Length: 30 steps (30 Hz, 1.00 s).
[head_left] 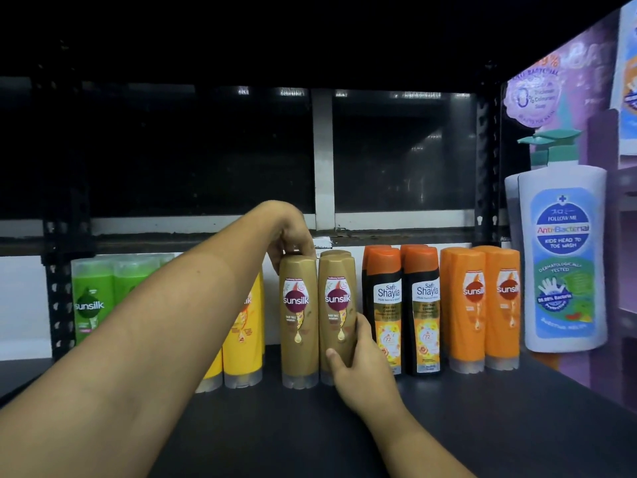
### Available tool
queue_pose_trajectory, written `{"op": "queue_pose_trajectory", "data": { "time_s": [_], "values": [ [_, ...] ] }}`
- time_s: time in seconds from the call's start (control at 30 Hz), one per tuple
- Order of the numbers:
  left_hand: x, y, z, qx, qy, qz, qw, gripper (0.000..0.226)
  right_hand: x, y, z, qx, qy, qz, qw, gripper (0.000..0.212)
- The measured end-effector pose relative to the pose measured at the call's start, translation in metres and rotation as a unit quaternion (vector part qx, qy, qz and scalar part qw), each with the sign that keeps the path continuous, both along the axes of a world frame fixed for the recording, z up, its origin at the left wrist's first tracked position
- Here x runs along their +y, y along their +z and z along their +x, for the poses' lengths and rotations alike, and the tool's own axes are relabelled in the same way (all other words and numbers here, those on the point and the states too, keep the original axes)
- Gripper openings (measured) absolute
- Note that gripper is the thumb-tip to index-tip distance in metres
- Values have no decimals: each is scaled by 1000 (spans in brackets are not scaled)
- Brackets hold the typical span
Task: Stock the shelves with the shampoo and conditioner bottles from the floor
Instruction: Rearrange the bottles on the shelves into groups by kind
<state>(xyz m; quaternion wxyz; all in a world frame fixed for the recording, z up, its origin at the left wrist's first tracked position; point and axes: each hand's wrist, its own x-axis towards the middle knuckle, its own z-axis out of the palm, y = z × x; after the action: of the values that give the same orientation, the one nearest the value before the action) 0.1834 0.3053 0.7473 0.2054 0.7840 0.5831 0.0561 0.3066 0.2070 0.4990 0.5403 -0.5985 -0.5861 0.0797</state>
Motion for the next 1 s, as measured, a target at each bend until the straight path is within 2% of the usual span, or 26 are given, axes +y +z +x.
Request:
{"op": "queue_pose_trajectory", "data": {
  "time_s": [0.13,0.3,0.37,0.53,0.83,1.0],
  "values": [
    [2,2,7,20,14,8,1000,52,0,0,0,6,4,-2,1000,72],
    [-2,8,19,-7,-13,70,997,63,1,0,0,3,7,2,1000,72],
    [-6,9,25,-6,-43,76,996,61,1,-1,1,1,8,5,1000,70],
    [-19,5,38,89,-121,67,986,53,3,-2,2,1,10,6,1000,69],
    [-2,-2,42,83,-163,114,977,33,7,-3,2,0,9,-3,1000,78],
    [-4,4,45,92,-168,111,975,33,7,-4,2,3,3,-4,1000,82]
  ]
}}
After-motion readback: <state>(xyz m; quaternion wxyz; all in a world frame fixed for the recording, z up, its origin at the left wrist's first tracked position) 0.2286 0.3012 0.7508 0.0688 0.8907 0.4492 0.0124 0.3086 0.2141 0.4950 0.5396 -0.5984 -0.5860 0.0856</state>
